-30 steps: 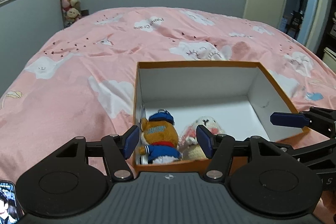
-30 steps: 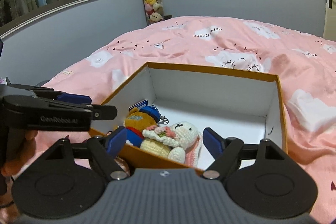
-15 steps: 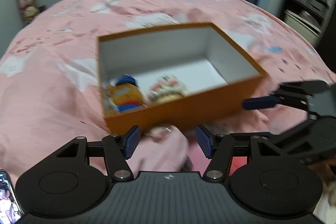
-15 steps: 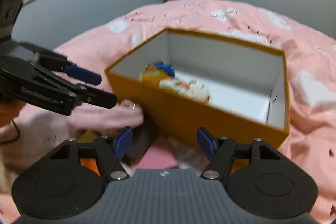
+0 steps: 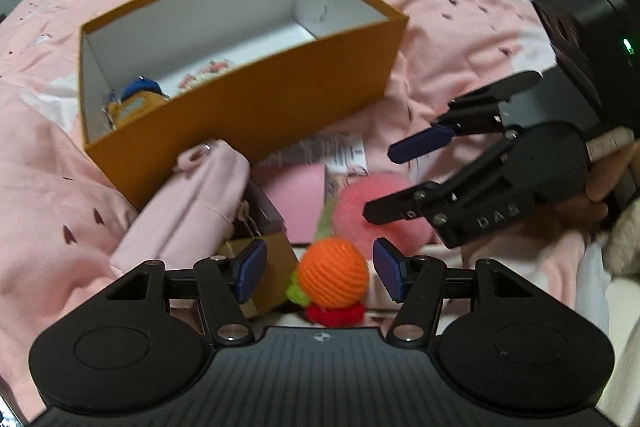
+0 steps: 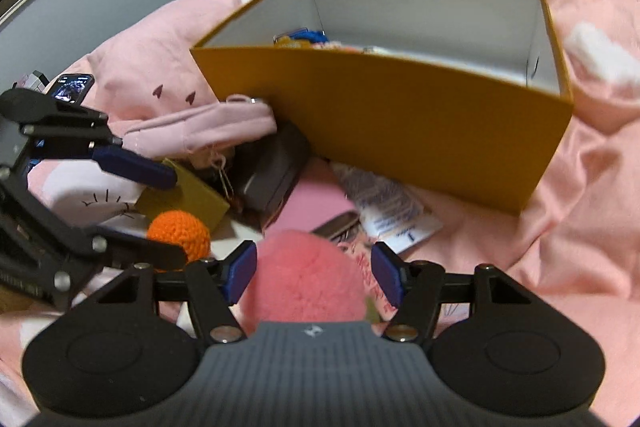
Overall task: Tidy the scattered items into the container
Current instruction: 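Grasp the orange crocheted ball with left tool while right tool grasps the pink pompom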
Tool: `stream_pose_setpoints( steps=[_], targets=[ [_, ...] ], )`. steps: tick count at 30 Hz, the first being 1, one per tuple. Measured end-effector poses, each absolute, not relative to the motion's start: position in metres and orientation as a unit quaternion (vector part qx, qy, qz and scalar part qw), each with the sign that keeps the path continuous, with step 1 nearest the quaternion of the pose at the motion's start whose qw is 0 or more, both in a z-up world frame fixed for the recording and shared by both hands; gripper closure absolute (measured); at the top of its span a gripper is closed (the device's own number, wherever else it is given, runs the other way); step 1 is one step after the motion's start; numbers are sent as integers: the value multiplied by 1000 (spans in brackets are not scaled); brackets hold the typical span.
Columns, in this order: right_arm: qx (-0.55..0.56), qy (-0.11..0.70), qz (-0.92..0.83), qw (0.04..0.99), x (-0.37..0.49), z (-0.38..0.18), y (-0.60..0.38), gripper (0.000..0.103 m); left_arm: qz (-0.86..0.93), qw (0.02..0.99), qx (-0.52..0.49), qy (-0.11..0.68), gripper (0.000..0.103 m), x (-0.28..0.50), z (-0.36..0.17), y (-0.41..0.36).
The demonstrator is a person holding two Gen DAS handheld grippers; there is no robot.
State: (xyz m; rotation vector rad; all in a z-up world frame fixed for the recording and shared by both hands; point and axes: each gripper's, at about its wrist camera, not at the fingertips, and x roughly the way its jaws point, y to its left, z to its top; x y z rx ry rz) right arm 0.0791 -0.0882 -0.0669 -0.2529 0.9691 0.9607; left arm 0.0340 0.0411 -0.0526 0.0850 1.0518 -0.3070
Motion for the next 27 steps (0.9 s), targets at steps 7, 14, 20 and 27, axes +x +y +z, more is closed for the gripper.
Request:
stream_pose_setpoints(
  steps=[7,14,20,27],
  targets=[
    [-111,484,439,749,77,-85,-84,37,-159,841,50,515,38,30,-63,34],
    [-122,495,442,738,75,-91,-81,37,-162,839,47,517,38,29,-65,35],
    [-114,507,434,736,79,-94,-84,38,-173,835,52,519,38,26,-65,38],
    [-106,524,418,735,84,-100,-86,48,-182,837,52,514,38,22,-63,42]
  ],
)
